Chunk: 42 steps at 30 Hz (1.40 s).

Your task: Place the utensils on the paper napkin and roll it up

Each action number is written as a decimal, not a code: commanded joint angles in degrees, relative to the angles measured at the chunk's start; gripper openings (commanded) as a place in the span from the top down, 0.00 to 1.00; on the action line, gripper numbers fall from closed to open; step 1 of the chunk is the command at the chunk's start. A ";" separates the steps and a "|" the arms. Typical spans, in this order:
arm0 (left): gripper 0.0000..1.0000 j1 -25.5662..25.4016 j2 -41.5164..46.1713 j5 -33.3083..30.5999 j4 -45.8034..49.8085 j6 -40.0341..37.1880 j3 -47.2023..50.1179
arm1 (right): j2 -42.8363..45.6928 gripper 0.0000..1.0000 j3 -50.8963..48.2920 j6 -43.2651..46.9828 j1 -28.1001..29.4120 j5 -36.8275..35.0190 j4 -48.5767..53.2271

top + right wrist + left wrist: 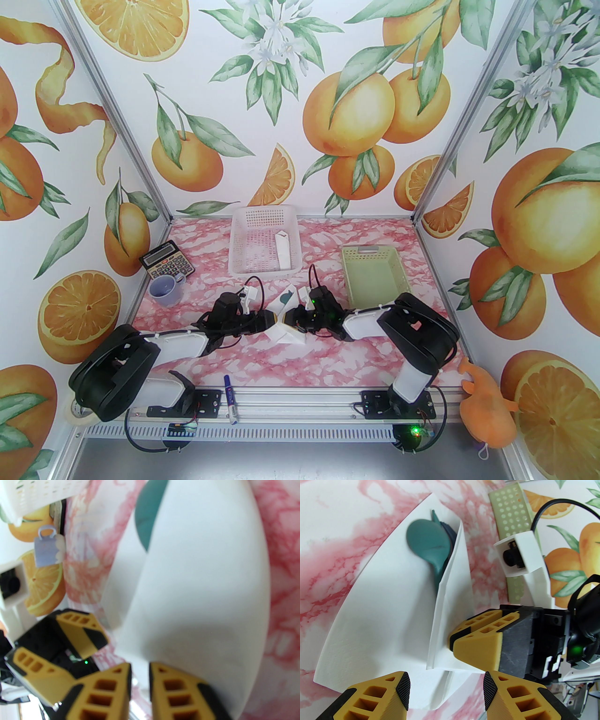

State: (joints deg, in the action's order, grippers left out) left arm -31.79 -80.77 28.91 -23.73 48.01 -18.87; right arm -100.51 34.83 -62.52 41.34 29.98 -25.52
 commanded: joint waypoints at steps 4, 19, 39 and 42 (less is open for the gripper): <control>0.49 -1.16 -2.99 1.32 -3.52 -0.20 -2.21 | -2.10 0.79 -0.29 1.46 0.46 -2.37 6.14; 0.72 -2.49 -9.32 1.19 -6.57 -0.83 -3.98 | -1.73 0.79 -0.20 1.35 0.46 -2.17 6.20; 1.00 -2.45 -6.15 -3.01 0.90 -5.49 -6.08 | 13.13 0.94 3.78 9.95 -4.16 -3.39 23.76; 1.00 -2.36 -6.40 -3.57 1.71 -6.07 -6.35 | 14.77 0.98 2.98 11.94 -5.64 -4.13 26.34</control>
State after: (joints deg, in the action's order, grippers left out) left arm -34.20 -88.12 26.50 -23.46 43.44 -23.44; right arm -87.35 37.74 -54.41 36.77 28.18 -5.52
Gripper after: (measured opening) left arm 0.058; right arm 0.055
